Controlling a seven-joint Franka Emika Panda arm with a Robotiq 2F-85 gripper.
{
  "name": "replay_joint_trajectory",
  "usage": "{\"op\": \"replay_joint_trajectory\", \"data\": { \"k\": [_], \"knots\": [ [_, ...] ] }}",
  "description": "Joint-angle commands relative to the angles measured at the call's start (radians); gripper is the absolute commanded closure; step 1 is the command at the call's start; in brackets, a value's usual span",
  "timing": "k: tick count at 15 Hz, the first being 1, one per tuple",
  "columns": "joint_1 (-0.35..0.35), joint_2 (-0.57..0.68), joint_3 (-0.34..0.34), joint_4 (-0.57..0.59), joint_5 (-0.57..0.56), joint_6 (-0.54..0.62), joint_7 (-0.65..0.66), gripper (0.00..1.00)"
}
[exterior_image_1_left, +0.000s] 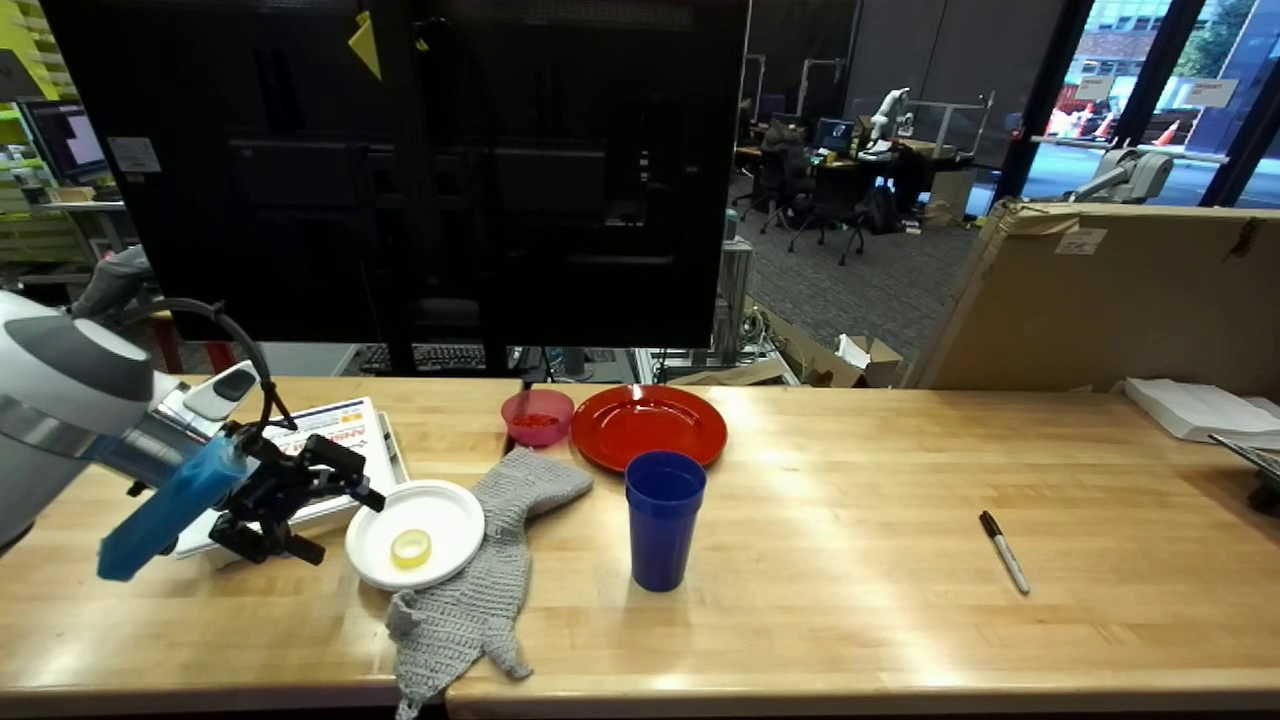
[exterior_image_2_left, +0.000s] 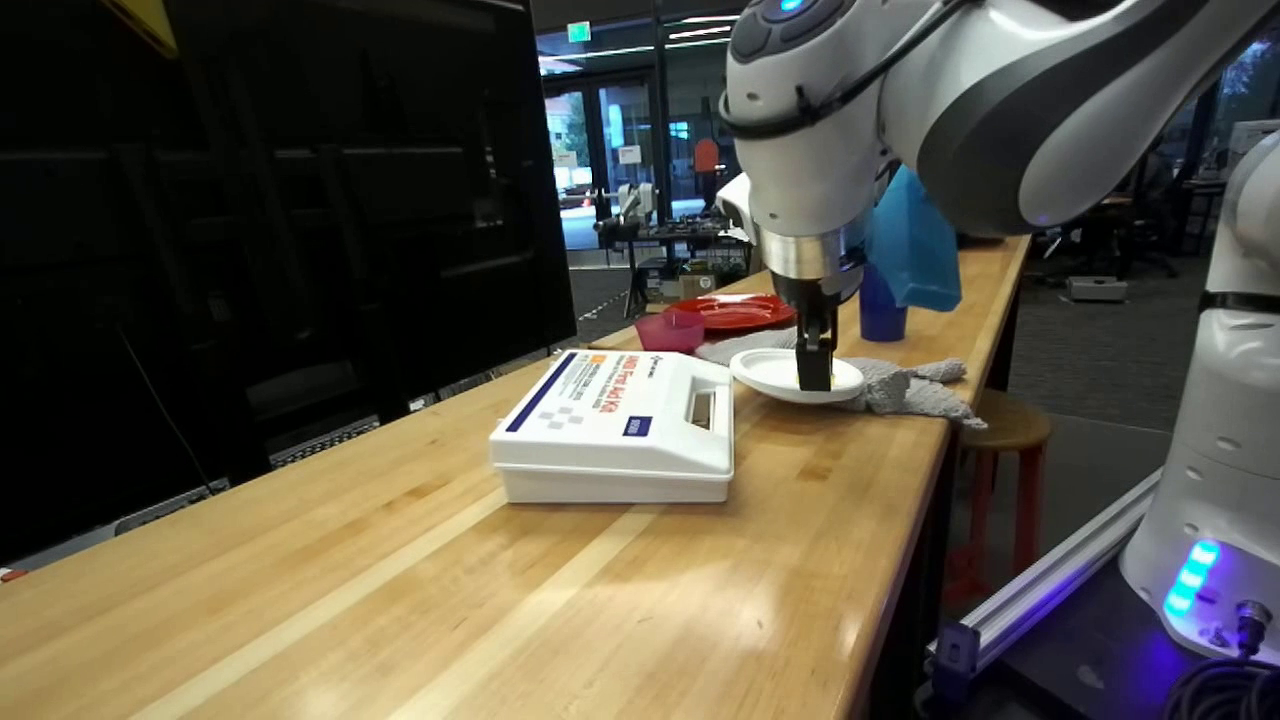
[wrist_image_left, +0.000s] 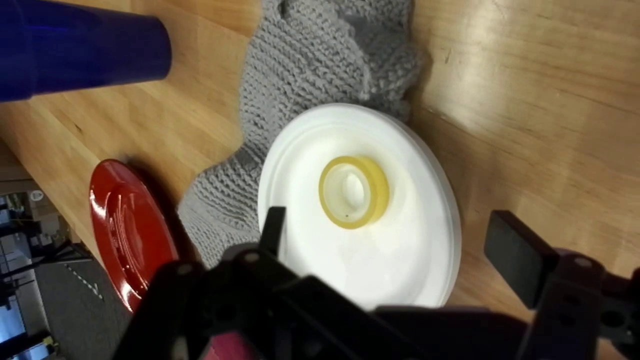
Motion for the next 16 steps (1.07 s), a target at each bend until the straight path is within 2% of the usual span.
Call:
{"op": "replay_joint_trajectory", "data": {
  "k": [1, 8, 16],
  "knots": [
    [0.036, 0.019, -0.027, 0.003, 0.027, 0.068, -0.008, 0.00],
    [0.017, 0.062, -0.049, -0.001, 0.035, 0.225, -0.018, 0.00],
    [-0.010, 0.189, -0.059, -0.004, -0.012, 0.277, -0.079, 0.00]
  ]
}}
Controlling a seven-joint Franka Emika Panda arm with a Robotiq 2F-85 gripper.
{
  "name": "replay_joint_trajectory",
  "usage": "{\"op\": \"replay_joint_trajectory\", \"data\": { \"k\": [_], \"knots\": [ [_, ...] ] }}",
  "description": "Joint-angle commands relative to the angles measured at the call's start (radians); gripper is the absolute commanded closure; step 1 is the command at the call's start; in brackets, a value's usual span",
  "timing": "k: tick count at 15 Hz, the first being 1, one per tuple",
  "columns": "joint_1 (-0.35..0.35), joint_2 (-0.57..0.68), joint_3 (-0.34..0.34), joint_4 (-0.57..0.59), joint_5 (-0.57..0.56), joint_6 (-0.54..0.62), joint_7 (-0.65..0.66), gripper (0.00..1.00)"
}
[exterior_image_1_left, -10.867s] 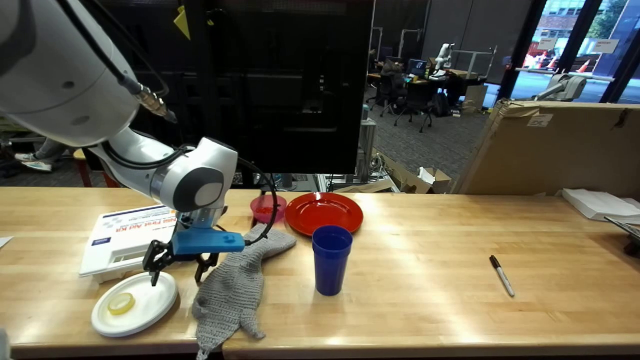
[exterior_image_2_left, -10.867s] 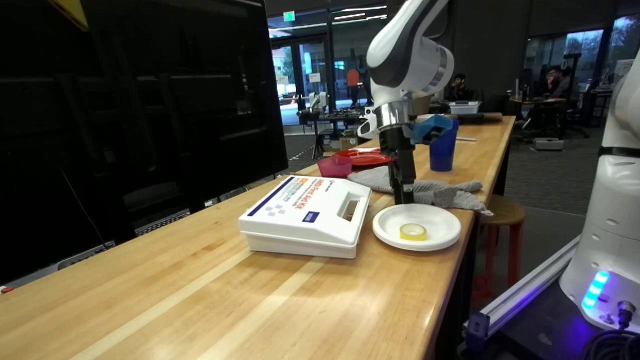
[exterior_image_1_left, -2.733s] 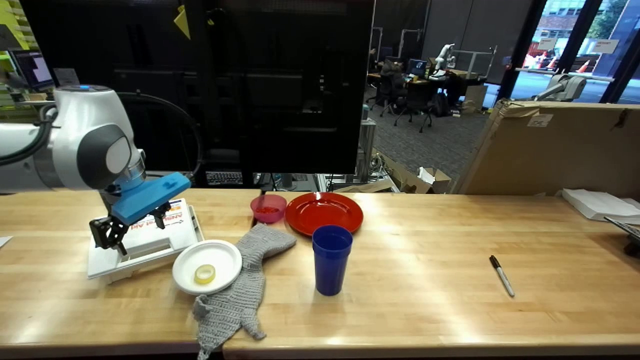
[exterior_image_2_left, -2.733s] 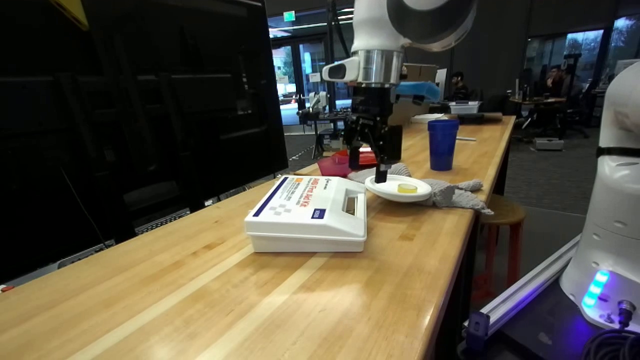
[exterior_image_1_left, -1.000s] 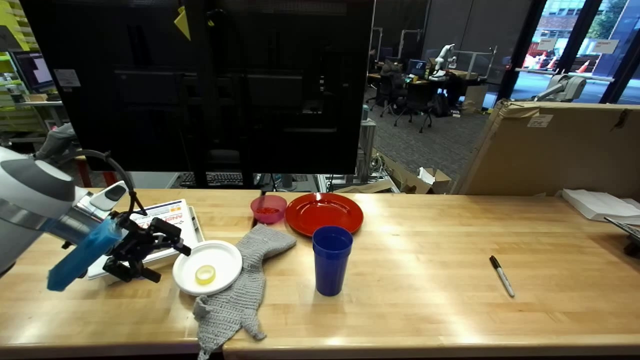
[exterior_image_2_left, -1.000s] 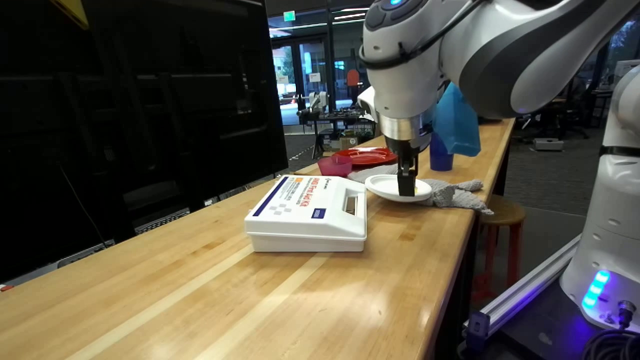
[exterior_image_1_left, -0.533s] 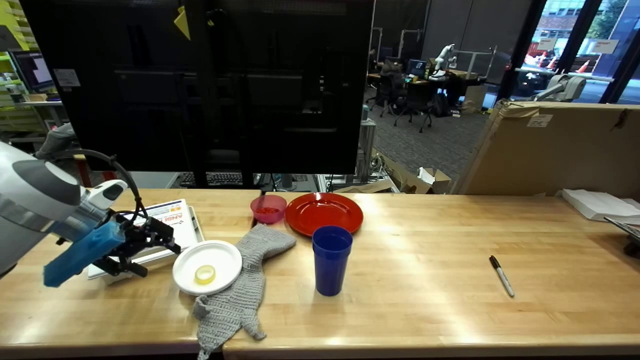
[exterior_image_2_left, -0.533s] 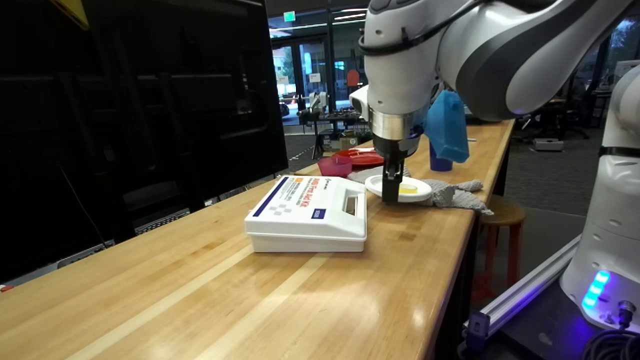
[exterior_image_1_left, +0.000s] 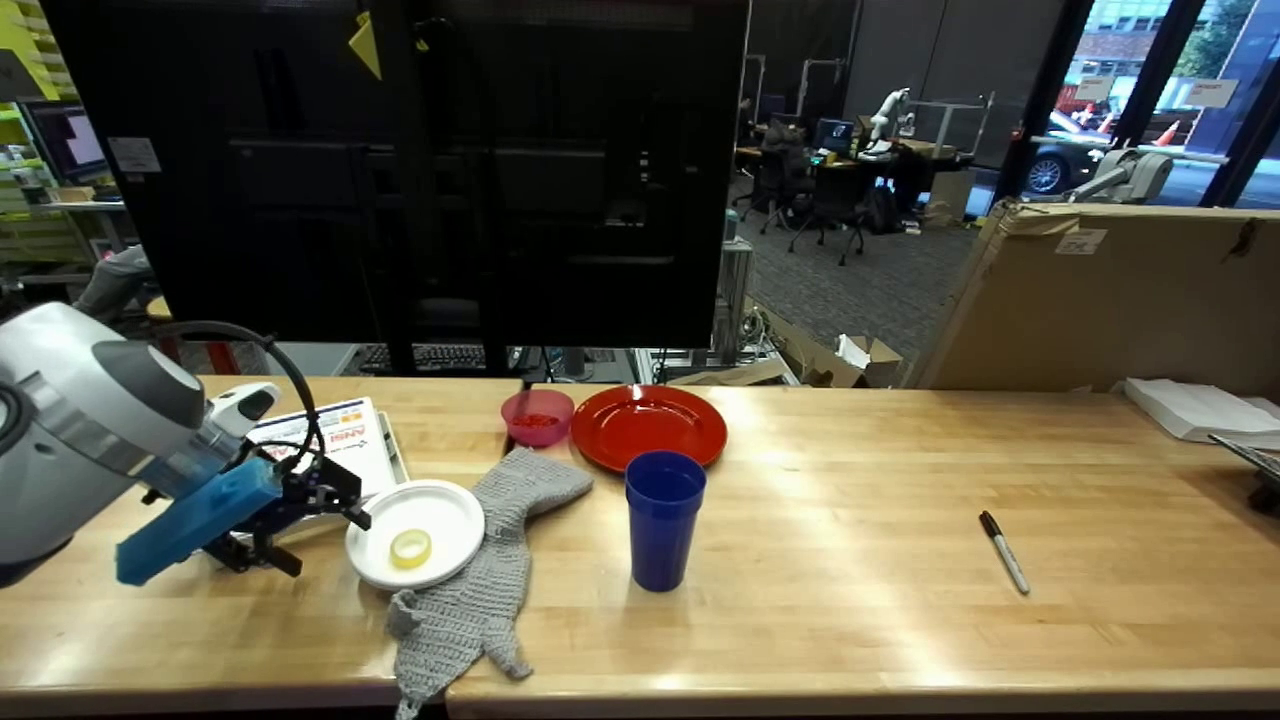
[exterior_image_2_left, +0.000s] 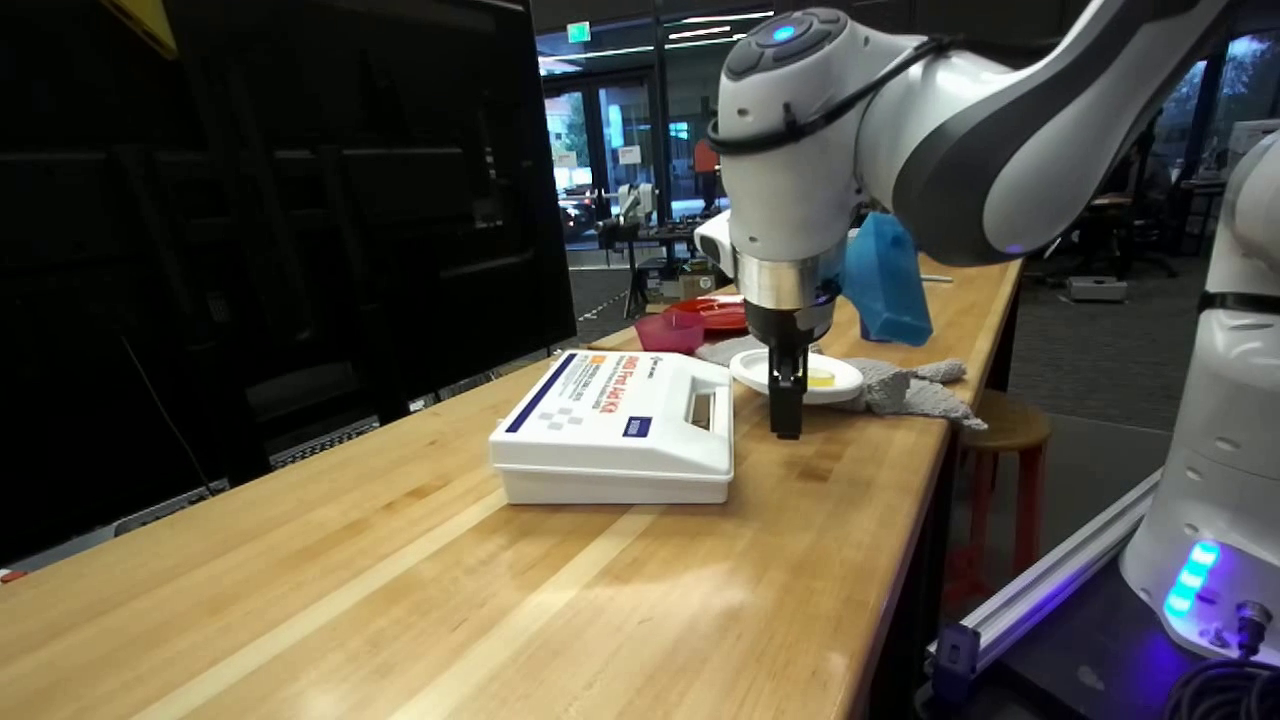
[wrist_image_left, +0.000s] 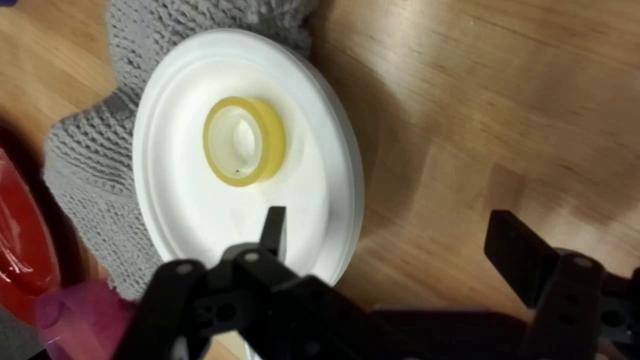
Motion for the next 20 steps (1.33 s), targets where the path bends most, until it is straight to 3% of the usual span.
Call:
{"op": "replay_joint_trajectory", "data": {
  "k": [1, 10, 15, 20],
  "knots": [
    [-0.005, 0.058, -0.009, 0.000, -0.039, 0.050, -0.032, 0.00],
    [-0.002, 0.065, -0.039, 0.027, -0.134, 0.024, -0.152, 0.00],
    [-0.011, 0.062, -0.058, 0.050, -0.285, -0.027, -0.126, 0.00],
    [0.022, 0.075, -0.053, 0.027, -0.289, -0.018, -0.051, 0.00]
  ]
}}
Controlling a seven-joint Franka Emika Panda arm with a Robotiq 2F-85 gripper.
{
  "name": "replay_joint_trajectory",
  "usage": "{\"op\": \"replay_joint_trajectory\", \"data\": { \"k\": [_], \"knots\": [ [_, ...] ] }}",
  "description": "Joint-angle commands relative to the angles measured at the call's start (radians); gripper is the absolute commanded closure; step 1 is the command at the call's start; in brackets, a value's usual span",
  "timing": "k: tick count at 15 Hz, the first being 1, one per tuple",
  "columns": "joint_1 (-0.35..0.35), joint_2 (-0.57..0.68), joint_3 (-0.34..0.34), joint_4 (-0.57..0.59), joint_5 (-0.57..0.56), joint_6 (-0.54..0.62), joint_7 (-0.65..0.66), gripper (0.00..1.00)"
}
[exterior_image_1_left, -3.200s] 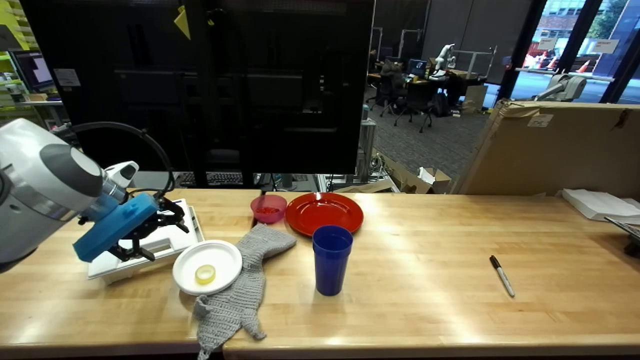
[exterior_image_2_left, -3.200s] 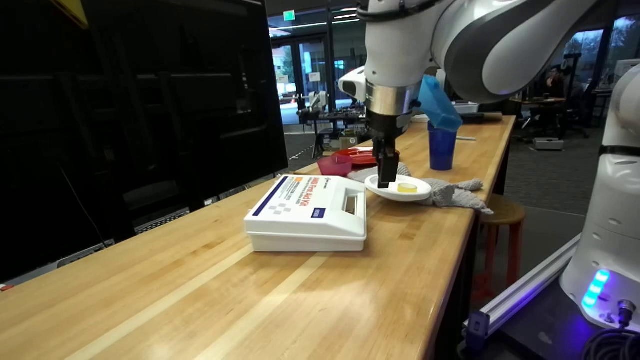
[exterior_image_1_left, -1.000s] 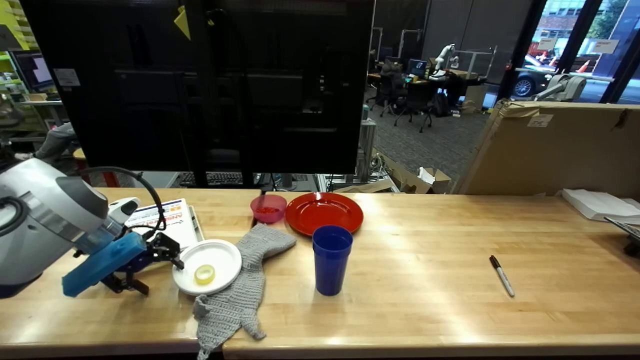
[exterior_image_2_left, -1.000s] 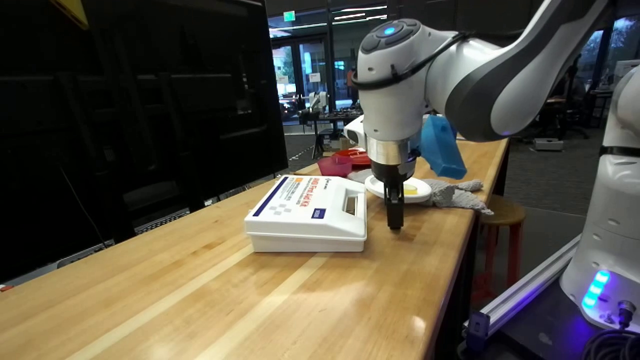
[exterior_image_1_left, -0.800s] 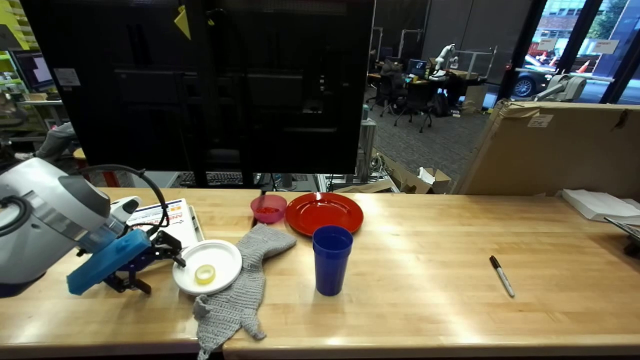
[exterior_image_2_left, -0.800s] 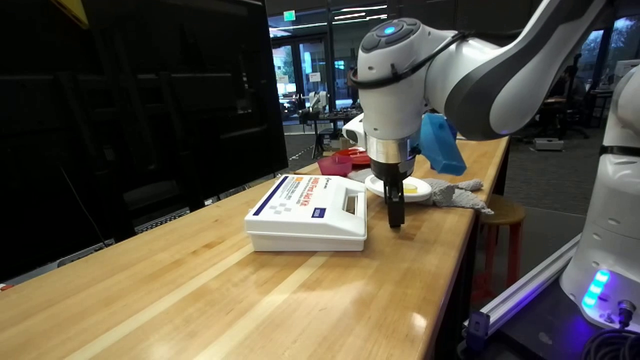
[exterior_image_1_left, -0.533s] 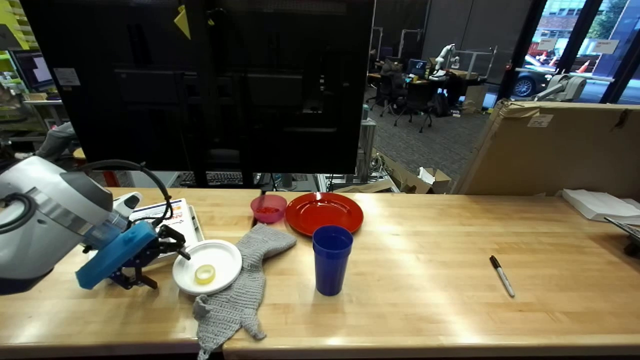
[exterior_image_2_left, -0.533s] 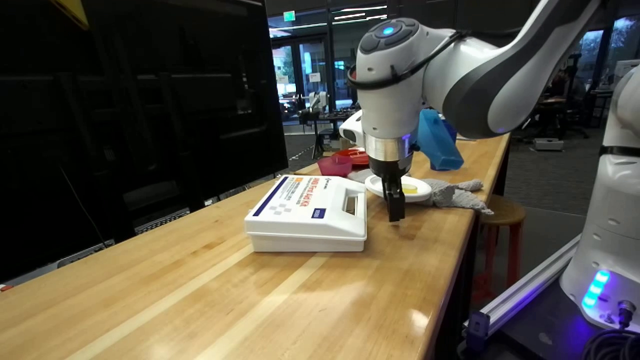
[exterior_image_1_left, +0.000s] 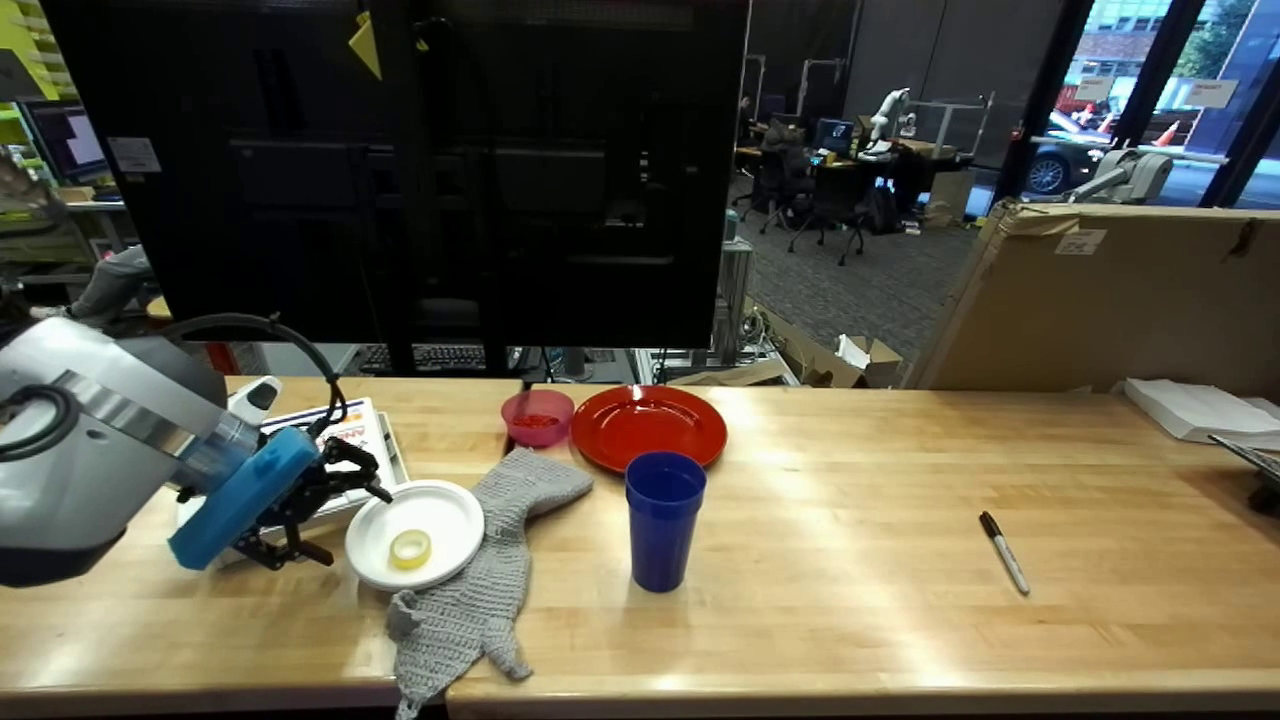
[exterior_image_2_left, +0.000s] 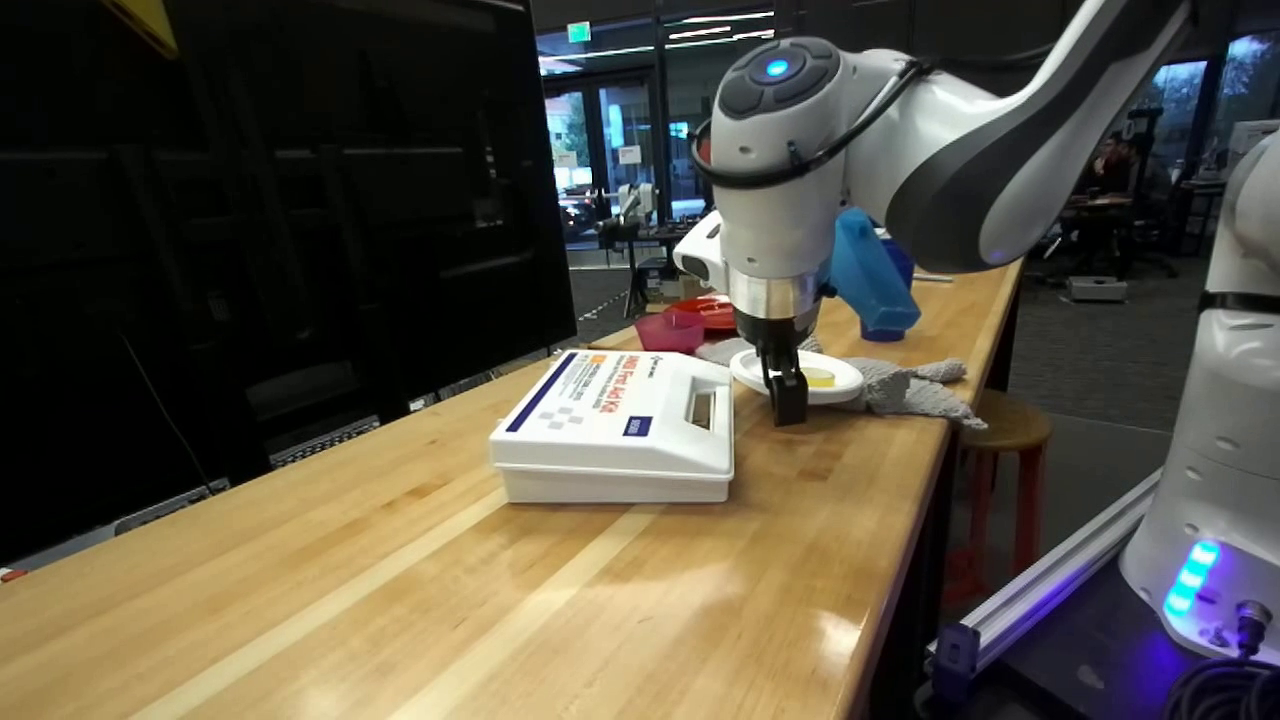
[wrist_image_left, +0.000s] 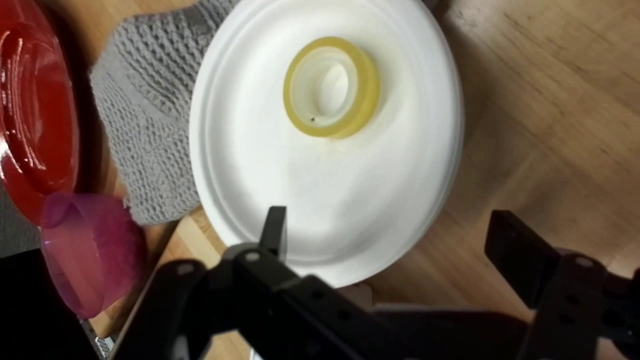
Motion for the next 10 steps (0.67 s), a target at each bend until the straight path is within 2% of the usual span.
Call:
{"op": "replay_joint_trajectory", "data": {
  "k": [1, 10],
  "knots": [
    [0.018, 0.005, -0.002, -0.009, -0.038, -0.009, 0.063, 0.00],
    [0.009, 0.007, -0.038, -0.024, -0.135, -0.014, 0.165, 0.00]
  ]
}}
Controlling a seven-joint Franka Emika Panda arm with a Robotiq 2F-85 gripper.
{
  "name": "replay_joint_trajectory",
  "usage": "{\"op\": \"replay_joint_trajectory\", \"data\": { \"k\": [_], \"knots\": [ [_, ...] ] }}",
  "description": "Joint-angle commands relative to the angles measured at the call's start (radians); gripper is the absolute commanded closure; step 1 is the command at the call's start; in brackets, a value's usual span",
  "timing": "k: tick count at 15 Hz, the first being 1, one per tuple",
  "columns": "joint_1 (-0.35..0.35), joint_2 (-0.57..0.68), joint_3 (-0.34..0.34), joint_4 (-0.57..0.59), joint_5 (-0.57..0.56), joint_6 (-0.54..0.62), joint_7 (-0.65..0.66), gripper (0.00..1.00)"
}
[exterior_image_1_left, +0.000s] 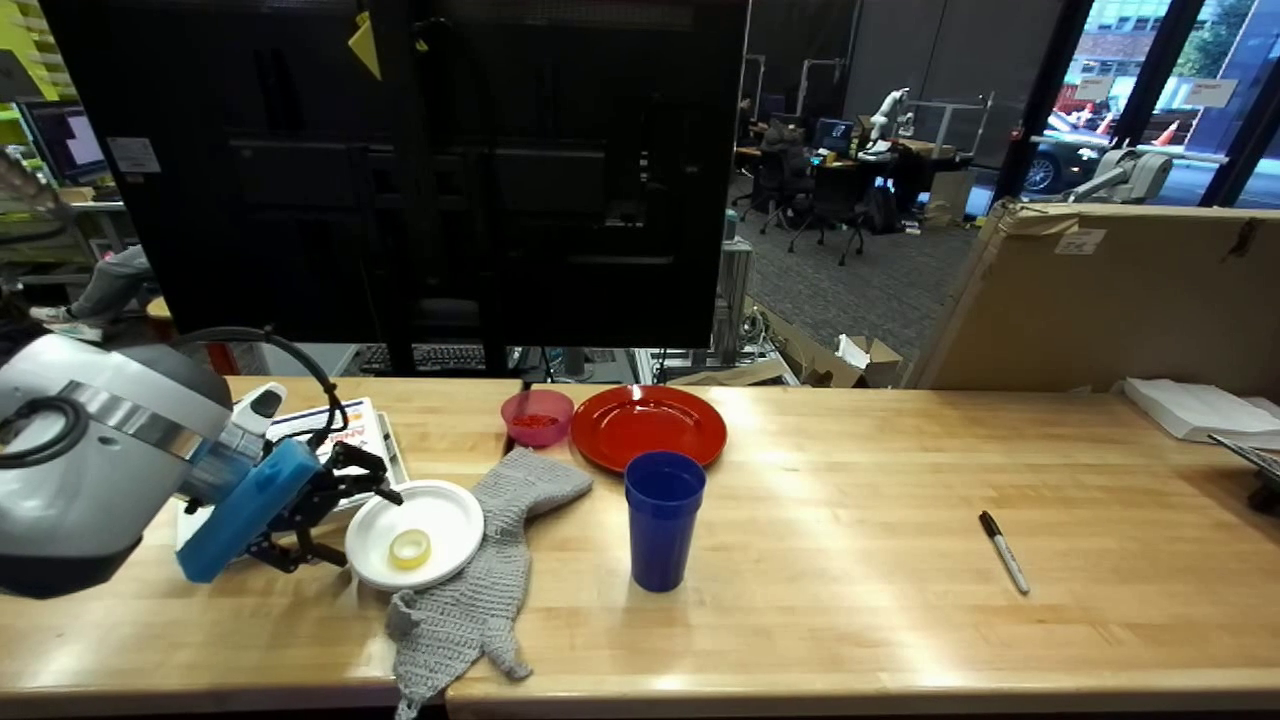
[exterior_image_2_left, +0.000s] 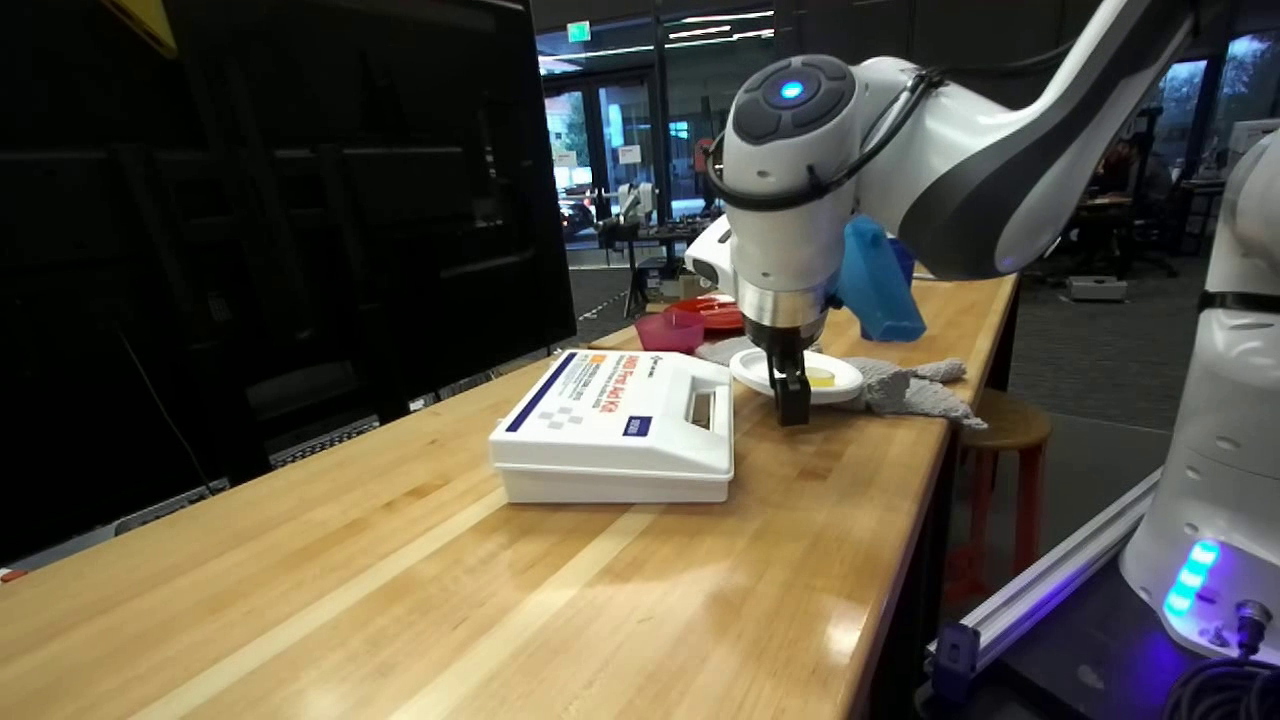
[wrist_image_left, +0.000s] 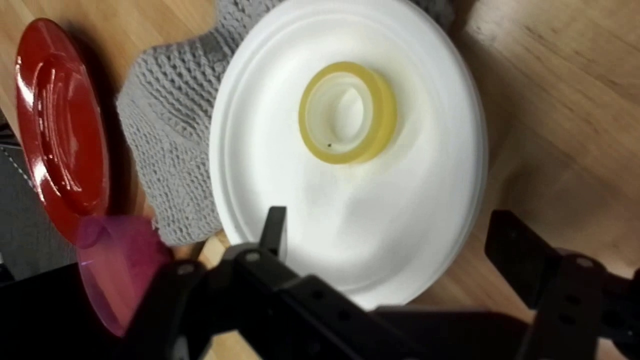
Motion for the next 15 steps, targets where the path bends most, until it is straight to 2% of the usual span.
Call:
{"op": "replay_joint_trajectory", "data": {
  "k": [1, 2, 3, 9, 11, 12, 15],
  "knots": [
    [0.004, 0.006, -0.033, -0.010, -0.043, 0.005, 0.034, 0.05],
    [0.004, 0.005, -0.040, -0.013, -0.052, 0.005, 0.035, 0.25],
    [0.006, 0.004, -0.050, -0.016, -0.057, 0.012, 0.032, 0.30],
    [0.004, 0.007, -0.091, -0.014, -0.057, 0.028, 0.032, 0.79],
    [0.006, 0.006, -0.103, -0.014, -0.046, 0.034, 0.021, 0.92],
    [0.009, 0.005, -0.108, -0.014, -0.038, 0.033, 0.011, 0.99],
    [0.024, -0.017, -0.113, -0.015, -0.011, 0.008, -0.019, 0.96]
  ]
}}
